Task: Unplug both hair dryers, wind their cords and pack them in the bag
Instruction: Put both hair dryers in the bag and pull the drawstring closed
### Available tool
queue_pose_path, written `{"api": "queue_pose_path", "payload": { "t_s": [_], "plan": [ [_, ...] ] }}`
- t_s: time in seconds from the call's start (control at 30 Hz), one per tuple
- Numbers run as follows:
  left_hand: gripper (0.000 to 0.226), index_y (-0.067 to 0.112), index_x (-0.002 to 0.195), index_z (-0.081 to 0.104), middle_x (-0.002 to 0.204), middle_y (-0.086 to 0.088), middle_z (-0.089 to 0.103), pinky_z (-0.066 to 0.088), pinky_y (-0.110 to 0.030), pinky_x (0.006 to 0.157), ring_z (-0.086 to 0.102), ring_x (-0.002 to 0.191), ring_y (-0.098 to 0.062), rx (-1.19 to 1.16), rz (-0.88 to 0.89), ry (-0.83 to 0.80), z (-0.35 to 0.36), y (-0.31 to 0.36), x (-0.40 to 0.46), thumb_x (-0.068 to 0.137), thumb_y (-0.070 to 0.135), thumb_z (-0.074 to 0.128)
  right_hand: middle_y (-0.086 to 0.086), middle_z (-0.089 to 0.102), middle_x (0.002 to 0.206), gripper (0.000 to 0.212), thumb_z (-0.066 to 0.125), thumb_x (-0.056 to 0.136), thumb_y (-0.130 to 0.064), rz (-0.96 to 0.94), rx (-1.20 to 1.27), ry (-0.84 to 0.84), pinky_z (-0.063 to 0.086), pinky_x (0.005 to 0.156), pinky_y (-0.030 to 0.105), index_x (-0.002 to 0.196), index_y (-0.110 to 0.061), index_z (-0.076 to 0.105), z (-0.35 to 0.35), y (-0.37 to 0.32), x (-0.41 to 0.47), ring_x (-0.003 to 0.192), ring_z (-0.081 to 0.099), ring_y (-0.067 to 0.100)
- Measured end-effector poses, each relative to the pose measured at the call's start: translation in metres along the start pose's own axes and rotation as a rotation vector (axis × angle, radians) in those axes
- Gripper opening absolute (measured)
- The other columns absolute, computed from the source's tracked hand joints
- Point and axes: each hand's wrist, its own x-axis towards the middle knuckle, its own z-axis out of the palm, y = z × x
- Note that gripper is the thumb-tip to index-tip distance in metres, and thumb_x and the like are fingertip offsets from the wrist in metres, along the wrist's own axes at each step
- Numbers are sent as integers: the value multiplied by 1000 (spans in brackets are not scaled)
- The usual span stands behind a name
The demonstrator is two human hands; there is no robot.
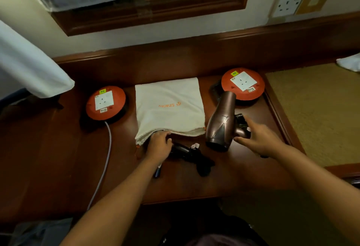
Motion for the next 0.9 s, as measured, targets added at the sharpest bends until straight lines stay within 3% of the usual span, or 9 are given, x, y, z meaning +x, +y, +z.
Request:
{"api": "queue_pose_path", "payload": {
  "t_s": [0.23, 0.33, 0.47, 0.6, 0.73, 0.8, 0.9],
  "plan": [
    [49, 12, 138, 47, 138, -17, 48, 32, -39, 107, 39, 128, -37, 135, -87, -46, -32, -82, 26, 89, 12, 53, 3, 55, 134, 81, 69, 81, -45, -98, -93, -133, 46, 82, 30, 144, -30, 21, 22, -73, -11, 111, 58, 20],
    [55, 14, 144, 39, 142, -20, 41, 31, -40, 110, 32, 133, -39, 122, -126, -99, -38, -97, 34, 90, 11, 51, 2, 54, 136, 86, 68, 80, -49, -139, -121, -175, 48, 89, 35, 146, -31, 17, 34, -91, -10, 114, 58, 21],
    [55, 16, 143, 39, 138, -21, 41, 35, -40, 107, 35, 129, -39, 145, -143, -174, -38, -105, 51, 90, 17, 54, 2, 49, 142, 92, 67, 80, -51, -170, -150, -242, 48, 93, 40, 149, -30, 10, 42, -108, -2, 115, 57, 21],
    [48, 19, 136, 49, 133, -21, 44, 37, -40, 105, 40, 124, -39, 210, -102, -200, -37, -106, 65, 91, 30, 58, 5, 46, 143, 93, 66, 81, -52, -196, -160, -283, 47, 93, 41, 150, -28, 9, 44, -116, 14, 116, 54, 24],
    [28, 11, 114, 67, 124, -23, 48, 41, -35, 97, 47, 117, -39, 182, -75, -225, -39, -104, 74, 91, 22, 57, 5, 53, 135, 91, 64, 82, -53, -217, -188, -329, 46, 91, 40, 150, -29, 9, 43, -121, 29, 114, 52, 25],
    [20, 5, 101, 70, 118, -22, 50, 43, -34, 90, 50, 110, -38, 144, -53, -166, -39, -101, 78, 89, 17, 58, 4, 52, 137, 92, 64, 82, -54, -222, -182, -368, 45, 95, 41, 150, -30, 7, 43, -121, 37, 120, 51, 26],
    [17, 1, 98, 68, 112, -18, 52, 41, -31, 87, 51, 104, -33, 39, -34, -20, -43, -87, 86, 91, 13, 57, 4, 47, 144, 94, 63, 82, -55, -231, -174, -423, 44, 99, 40, 151, -29, 3, 44, -122, 49, 128, 47, 25]
  ]
}}
